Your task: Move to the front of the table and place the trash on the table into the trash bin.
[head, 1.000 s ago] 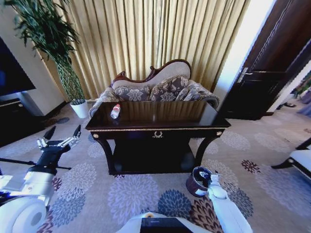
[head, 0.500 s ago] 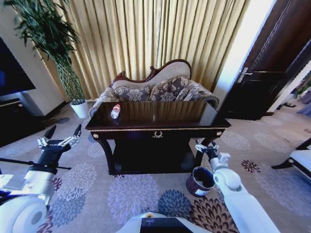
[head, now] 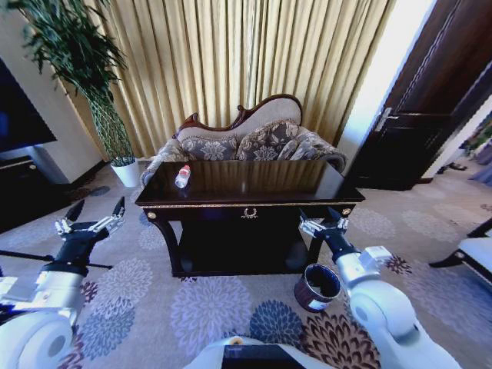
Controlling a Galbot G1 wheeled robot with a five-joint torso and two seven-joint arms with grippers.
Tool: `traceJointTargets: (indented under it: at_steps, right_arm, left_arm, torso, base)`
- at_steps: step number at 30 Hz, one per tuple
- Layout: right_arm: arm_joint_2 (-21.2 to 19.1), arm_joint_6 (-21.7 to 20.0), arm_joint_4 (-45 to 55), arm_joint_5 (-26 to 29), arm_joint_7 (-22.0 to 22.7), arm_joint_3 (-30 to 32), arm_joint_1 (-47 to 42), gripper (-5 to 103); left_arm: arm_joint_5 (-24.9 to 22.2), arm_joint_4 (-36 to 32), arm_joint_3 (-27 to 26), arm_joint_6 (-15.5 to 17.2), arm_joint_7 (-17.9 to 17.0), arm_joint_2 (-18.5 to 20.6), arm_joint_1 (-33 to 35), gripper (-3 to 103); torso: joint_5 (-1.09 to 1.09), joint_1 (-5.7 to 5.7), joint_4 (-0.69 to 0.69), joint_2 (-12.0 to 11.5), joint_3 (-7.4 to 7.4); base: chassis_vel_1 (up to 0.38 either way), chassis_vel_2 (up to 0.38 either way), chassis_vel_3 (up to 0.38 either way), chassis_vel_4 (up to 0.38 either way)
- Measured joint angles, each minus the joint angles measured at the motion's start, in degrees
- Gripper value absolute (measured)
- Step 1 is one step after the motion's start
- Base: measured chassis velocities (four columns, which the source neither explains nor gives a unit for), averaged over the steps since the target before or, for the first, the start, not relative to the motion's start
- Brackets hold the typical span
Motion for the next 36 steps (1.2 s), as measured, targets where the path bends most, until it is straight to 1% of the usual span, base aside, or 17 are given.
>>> traceJointTargets:
  at_steps: [1, 2, 5, 6, 8, 9, 16, 36]
  right_arm:
    - [-0.06, -0.61, 0.87, -0.17, 0.01, -0.12, 0.14, 100]
    - [-0.06, -0.61, 0.87, -0.17, 0.01, -0.12, 0.14, 100]
    - [-0.44, -1.05, 1.51, -0.3, 0.02, -0.57, 0.82, 100]
    - [-0.44, -1.05, 1.51, -0.3, 0.02, -0.57, 0.82, 100]
    - [-0.56, -1.06, 1.51, -0.52, 0.02, -0.72, 1.21, 100]
    - [-0.59, -1.06, 1.51, -0.56, 0.02, -0.76, 1.33, 100]
    - [-0.83, -1.15, 1.45, -0.66, -0.01, -0.89, 1.65, 100]
    - [-0.5, -1.09, 0.95, -1.55, -0.08, -2.03, 1.96, 100]
  left_arm:
    - [0.01, 0.0, -0.03, 0.9, -0.88, -0.02, 0.03, 100]
    - [0.01, 0.0, -0.03, 0.9, -0.88, -0.02, 0.03, 100]
    - [0.0, 0.0, -0.9, 5.18, -3.22, 0.06, -0.01, 100]
    - [0.0, 0.0, -0.9, 5.18, -3.22, 0.06, -0.01, 100]
    - [0.07, 0.0, -1.67, 6.8, -3.8, 0.21, 0.11, 100]
    - [0.16, 0.0, -1.91, 7.05, -3.92, 0.27, 0.17, 100]
    - [0.36, 0.0, -2.19, 7.22, -4.33, 0.36, 0.19, 100]
    - [0.33, 0.0, -1.79, 6.87, -4.2, 0.39, 0.15, 100]
  torso:
    - [0.0, 0.0, 0.01, 0.0, 0.0]
    - [0.0, 0.0, 0.01, 0.0, 0.0]
    - [0.01, 0.0, 0.01, 0.0, 0.0]
    - [0.01, 0.0, 0.01, 0.0, 0.0]
    - [0.01, 0.0, 0.01, 0.0, 0.0]
    - [0.01, -0.01, 0.01, 0.0, 0.0]
    - [0.01, -0.01, 0.0, 0.0, 0.01]
    - [0.01, 0.01, 0.01, -0.01, 0.01]
  base:
    - [0.0, 0.0, 0.0, 0.0]
    - [0.0, 0.0, 0.0, 0.0]
    - [0.0, 0.0, 0.0, 0.0]
    - [0.0, 0.0, 0.0, 0.0]
    - [0.0, 0.0, 0.0, 0.0]
    - [-0.05, 0.04, 0.03, -0.039]
    - [-0.076, 0.068, 0.071, -0.069]
    - [-0.129, 0.127, 0.127, -0.123]
